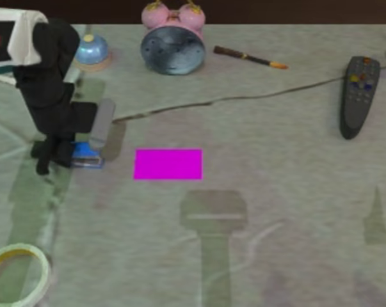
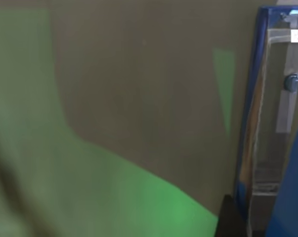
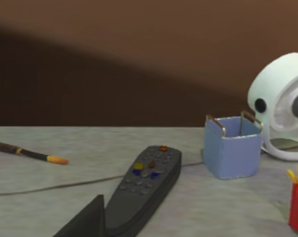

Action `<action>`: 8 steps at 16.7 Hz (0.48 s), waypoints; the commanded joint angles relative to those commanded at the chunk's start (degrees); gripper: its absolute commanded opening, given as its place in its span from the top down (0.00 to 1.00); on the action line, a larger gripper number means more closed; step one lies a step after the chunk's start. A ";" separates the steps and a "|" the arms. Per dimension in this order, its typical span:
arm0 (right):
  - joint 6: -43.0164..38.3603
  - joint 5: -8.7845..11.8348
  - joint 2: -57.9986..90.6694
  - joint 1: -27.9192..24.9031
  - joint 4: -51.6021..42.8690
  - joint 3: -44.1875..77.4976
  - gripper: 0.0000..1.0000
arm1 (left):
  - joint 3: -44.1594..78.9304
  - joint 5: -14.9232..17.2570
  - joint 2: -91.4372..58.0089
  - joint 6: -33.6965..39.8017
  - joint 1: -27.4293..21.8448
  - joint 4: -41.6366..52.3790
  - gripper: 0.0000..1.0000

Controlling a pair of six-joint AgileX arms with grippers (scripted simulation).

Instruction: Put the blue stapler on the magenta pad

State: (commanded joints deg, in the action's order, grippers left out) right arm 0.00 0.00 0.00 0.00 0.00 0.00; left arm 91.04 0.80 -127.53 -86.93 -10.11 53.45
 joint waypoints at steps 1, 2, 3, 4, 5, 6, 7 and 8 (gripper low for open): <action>0.00 0.00 0.00 0.00 0.00 0.00 0.00 | 0.74 0.01 0.13 -0.07 0.05 0.76 1.00; 0.00 0.00 0.00 0.00 0.00 0.00 0.00 | 1.98 0.02 0.45 -0.09 0.18 2.12 1.00; 0.00 0.00 0.00 0.00 0.00 0.00 0.00 | 3.54 0.03 0.91 -0.08 0.35 4.06 1.00; 0.00 0.00 0.00 0.00 0.00 0.00 0.00 | 5.29 0.04 1.50 -0.06 0.52 6.62 1.00; 0.00 0.00 0.00 0.00 0.00 0.00 0.00 | 7.14 0.03 2.15 -0.05 0.66 9.60 1.00; 0.00 0.00 0.00 0.00 0.00 0.00 0.00 | 9.04 0.01 2.78 -0.11 0.75 12.63 1.00; 0.00 0.00 0.00 0.00 0.00 0.00 0.00 | 10.86 -0.01 3.42 -0.16 0.83 15.28 1.00; 0.00 0.00 0.00 0.00 0.00 0.00 0.00 | 12.46 -0.03 4.08 -0.14 0.94 17.36 1.00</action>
State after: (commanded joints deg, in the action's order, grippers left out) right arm 0.00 0.00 0.00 0.00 0.00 0.00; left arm 103.49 0.78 -123.46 -87.07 -9.17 70.81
